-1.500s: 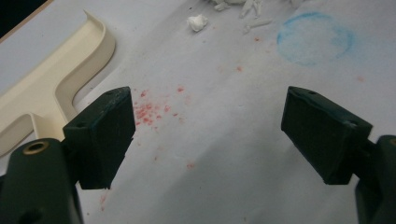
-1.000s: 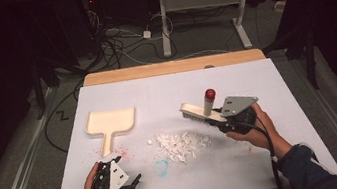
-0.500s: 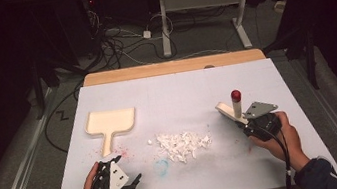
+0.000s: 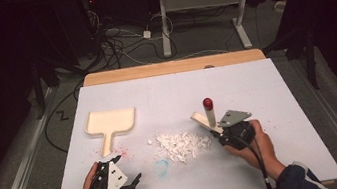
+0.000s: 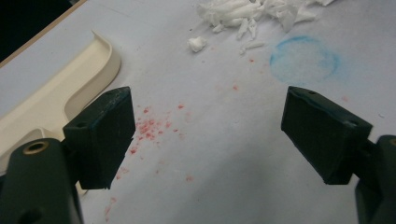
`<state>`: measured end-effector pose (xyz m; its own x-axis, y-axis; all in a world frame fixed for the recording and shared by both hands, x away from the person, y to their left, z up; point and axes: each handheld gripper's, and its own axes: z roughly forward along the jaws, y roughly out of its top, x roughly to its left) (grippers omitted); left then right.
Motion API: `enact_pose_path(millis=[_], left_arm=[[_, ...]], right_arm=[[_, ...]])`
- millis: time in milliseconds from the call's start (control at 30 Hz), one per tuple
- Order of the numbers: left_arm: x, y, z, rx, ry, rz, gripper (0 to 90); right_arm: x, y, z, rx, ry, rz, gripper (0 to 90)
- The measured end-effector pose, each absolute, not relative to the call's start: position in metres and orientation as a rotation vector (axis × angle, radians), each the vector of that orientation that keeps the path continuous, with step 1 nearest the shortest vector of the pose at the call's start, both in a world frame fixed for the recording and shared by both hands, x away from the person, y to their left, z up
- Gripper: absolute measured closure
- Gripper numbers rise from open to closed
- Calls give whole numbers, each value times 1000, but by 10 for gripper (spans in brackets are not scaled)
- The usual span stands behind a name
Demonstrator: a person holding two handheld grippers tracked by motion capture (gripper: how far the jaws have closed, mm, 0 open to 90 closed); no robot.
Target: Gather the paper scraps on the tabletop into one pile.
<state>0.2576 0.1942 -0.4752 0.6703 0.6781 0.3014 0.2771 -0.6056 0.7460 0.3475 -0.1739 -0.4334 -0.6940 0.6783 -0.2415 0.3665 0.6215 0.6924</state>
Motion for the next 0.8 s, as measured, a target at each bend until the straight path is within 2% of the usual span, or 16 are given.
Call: enact_pose_path(millis=[200,333,500,800], left_arm=[[259,194,-476,2205,731,749,166],[259,194,-477,2211,729,747,166],[259,195,-478,2213,740,746,166],[259,193,-478,2232,735,749,166]], right_arm=[[344,-134,-433,770,2378,951,681],[342,-124,-425,720,2359,989,682],[337,-140,-409,725,2335,1054,682],[329,-195,-393,759,2343,1080,681]])
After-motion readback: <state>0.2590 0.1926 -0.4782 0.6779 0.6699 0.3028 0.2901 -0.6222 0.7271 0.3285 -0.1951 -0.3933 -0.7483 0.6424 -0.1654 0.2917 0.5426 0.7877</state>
